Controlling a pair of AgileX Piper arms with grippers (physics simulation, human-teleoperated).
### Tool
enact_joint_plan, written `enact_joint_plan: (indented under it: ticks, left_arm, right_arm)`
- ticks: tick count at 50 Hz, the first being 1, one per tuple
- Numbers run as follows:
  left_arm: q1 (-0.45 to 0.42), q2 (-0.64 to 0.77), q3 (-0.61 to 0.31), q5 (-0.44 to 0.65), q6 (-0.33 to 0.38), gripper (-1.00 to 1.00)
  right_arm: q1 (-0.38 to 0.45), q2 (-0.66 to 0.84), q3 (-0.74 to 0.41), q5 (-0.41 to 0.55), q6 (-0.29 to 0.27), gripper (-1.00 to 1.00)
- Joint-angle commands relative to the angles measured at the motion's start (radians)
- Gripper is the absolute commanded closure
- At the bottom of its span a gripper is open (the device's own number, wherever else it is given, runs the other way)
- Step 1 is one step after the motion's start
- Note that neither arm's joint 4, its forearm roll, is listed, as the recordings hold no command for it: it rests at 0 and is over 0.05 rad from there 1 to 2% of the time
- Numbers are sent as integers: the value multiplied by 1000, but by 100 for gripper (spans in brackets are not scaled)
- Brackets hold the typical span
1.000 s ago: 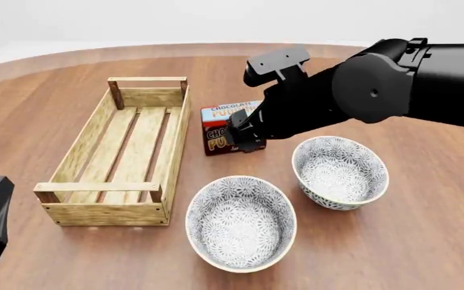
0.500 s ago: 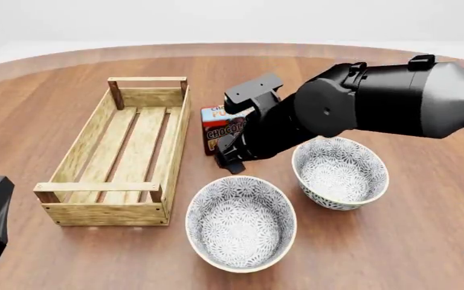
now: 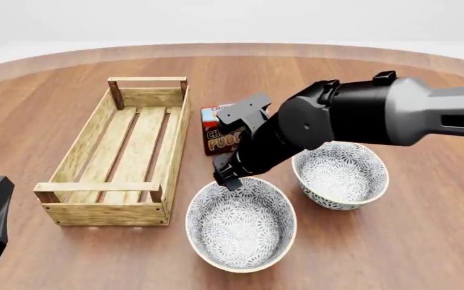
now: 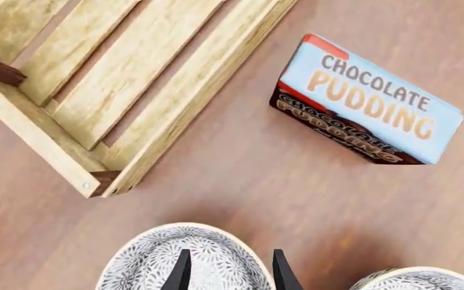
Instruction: Stack the left bowl on the right bowl and place them in the tray.
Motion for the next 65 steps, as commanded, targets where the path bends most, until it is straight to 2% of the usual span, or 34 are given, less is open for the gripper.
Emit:
enact_joint_plan:
  ticks: [1,5,15,35,36,52,65]
  left_arm:
    - [0,0,0,0,0,-100]
    - [0,0,0,0,0,-100]
    - [0,0,0,0,0,-100]
    - [0,0,0,0,0,-100]
    - [0,0,0,0,0,-100]
    - [0,0,0,0,0,-100]
    - [0,0,0,0,0,-100]
  right_arm:
    - [-17,15,-14,16,-20,-100]
    - [-30,18,-21,27,-36,-100]
    - [-18,52,-22,31,-34,-100]
    - [5,131,10,-5,9,-100]
    - [49,152,20,-32,39,100]
    - [42,88,33,-1,26,100]
    - [4,-9,55,48,-7,100]
